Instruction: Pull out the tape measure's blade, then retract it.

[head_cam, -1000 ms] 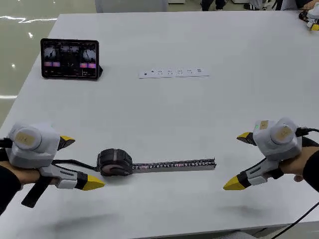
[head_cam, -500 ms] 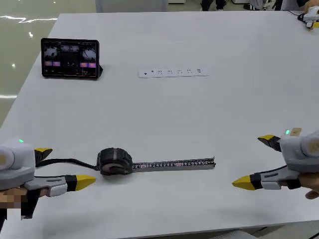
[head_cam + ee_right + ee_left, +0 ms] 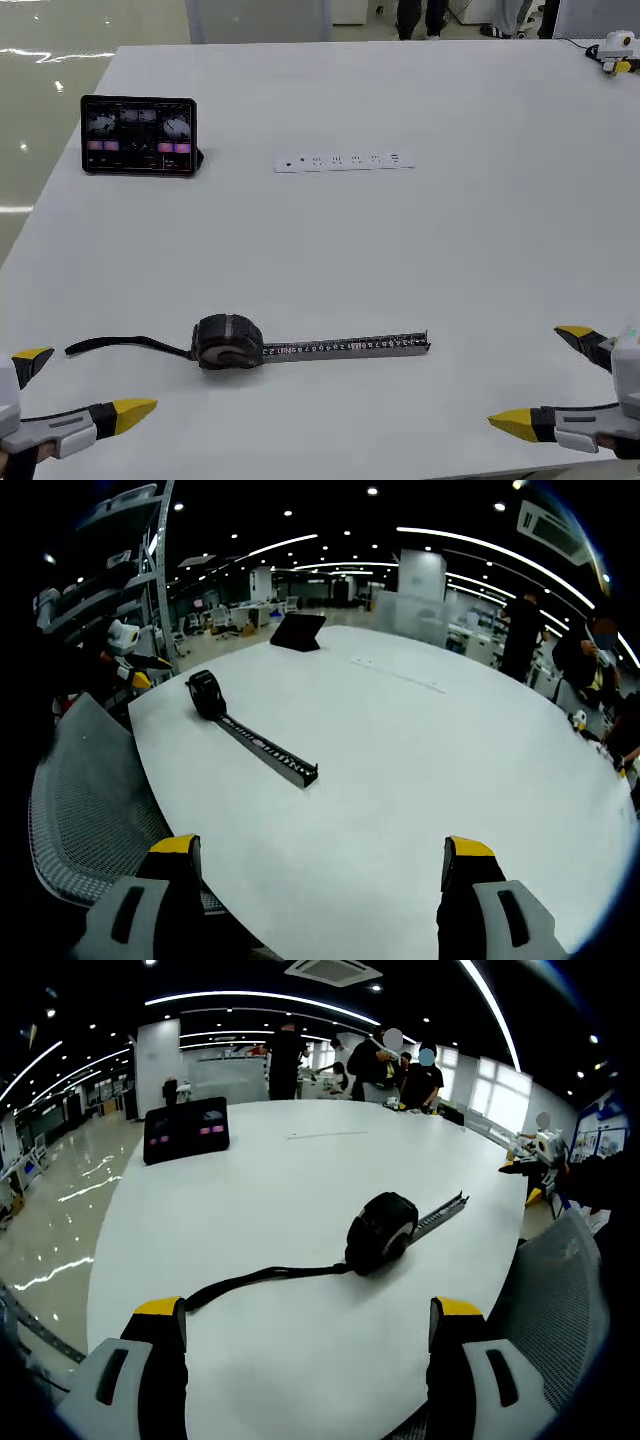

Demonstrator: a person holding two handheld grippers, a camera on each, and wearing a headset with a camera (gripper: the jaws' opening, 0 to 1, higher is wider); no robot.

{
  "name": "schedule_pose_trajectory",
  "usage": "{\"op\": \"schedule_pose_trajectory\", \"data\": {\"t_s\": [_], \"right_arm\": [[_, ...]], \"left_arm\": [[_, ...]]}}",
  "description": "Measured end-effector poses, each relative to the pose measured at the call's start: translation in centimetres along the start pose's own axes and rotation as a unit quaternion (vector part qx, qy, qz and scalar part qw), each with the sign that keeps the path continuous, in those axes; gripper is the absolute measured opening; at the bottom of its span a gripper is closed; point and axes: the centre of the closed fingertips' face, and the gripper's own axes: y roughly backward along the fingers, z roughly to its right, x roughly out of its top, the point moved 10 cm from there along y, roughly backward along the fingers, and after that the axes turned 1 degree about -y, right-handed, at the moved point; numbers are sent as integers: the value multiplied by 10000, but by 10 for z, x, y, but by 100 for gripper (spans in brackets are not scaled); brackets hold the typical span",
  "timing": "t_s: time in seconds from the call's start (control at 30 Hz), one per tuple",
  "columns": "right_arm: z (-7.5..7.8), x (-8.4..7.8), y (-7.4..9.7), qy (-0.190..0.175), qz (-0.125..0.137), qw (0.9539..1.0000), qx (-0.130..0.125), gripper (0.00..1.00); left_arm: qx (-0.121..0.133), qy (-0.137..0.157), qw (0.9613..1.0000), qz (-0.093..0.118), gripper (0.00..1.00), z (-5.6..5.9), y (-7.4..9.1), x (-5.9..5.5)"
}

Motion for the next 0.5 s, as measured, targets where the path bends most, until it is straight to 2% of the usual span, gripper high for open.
{"op": "schedule_pose_trajectory", "data": {"t_s": [0.07, 0.17, 0.3, 0.5], "right_arm": [[-4, -2, 2, -66, 26, 10000, -42, 99], [-7, -5, 4, -135, -2, 9999, -65, 99], [-5, -9, 12, -254, 91, 9994, -194, 99], [-6, -13, 14, -271, 38, 9993, -238, 99]], "left_arm": [[115, -117, 9999, -2, 99, 1, 3, 0], [2, -69, 10000, 68, 99, 4, 4, 2], [-18, -289, 9996, 11, 99, 5, 5, 3], [-32, -242, 9997, 37, 99, 6, 6, 2]]}}
